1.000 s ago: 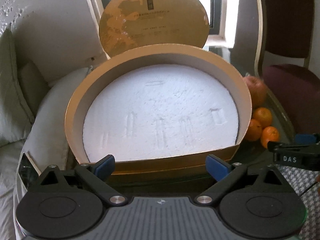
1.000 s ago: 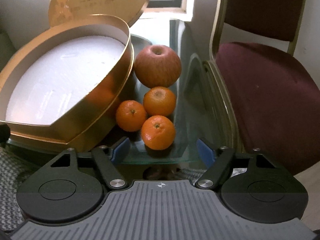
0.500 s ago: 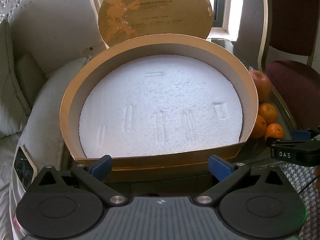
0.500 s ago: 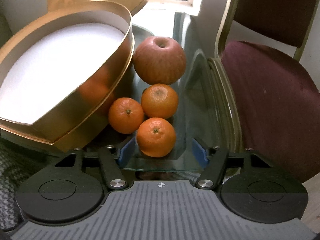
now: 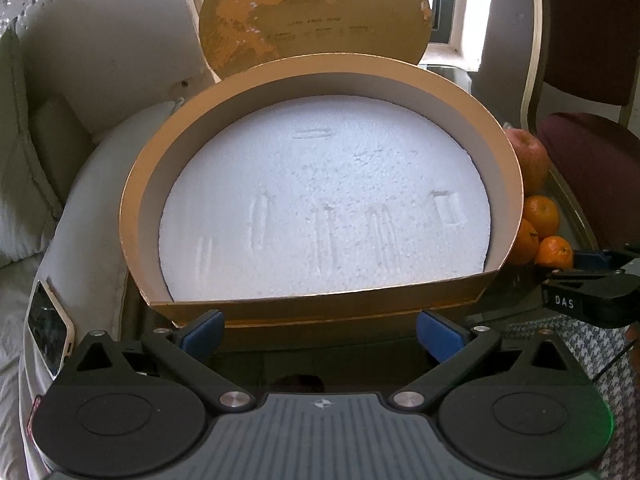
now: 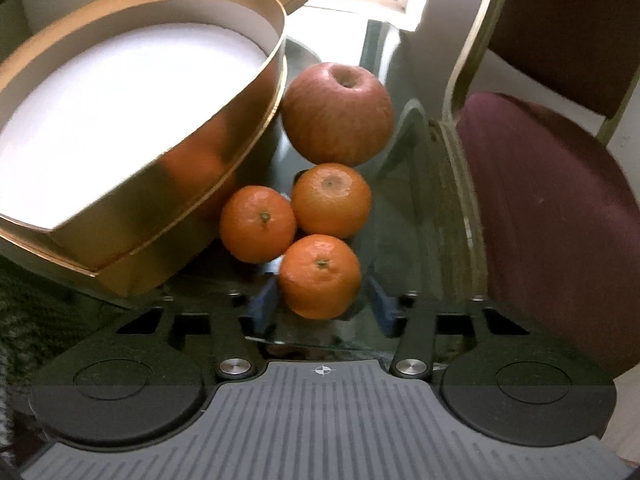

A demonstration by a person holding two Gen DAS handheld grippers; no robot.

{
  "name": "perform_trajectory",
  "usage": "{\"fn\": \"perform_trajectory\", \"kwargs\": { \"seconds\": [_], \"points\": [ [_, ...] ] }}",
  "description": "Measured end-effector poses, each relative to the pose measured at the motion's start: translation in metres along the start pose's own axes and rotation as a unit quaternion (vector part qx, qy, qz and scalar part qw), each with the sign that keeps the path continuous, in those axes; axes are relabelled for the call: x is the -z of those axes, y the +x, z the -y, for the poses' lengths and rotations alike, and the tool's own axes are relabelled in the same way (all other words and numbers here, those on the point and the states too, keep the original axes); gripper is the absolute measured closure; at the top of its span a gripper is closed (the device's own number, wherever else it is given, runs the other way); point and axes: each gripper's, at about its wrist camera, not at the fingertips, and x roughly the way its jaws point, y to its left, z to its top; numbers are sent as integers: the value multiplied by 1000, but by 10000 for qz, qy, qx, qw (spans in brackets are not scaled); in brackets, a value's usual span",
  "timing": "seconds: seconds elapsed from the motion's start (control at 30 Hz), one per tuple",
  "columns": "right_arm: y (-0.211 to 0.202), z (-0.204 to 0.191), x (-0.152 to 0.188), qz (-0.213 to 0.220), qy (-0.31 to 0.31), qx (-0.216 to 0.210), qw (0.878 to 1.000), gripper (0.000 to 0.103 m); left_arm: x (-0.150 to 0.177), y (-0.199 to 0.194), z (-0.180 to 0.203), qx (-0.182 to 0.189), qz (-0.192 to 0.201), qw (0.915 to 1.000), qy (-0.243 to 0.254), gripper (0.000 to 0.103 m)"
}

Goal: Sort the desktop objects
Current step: 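Close the right gripper on the nearest small orange, then carry the orange over the foam in the gold box and open the right gripper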

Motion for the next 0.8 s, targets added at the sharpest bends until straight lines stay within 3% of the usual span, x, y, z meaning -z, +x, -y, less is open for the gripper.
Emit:
{"fn": "perform_trajectory", "kwargs": {
  "seconds": [0.27, 0.47, 0.67, 0.8],
  "points": [
    [-10, 9, 0, 108, 430, -152, 9989, 58, 6, -11, -11, 58, 93, 9998, -173, 1],
    [-49, 12, -1, 513, 848, -234, 9948, 58, 12, -25, -32, 81, 265, 9984, -488, 1],
    [-98, -10, -23, 1150, 744, -482, 9894, 58, 17, -34, -68, -67, 435, 9949, -905, 1],
    [-108, -44, -42, 1307, 420, -765, 9876, 58, 19, -36, -94, -246, 511, 9911, -1202, 1]
  ]
}}
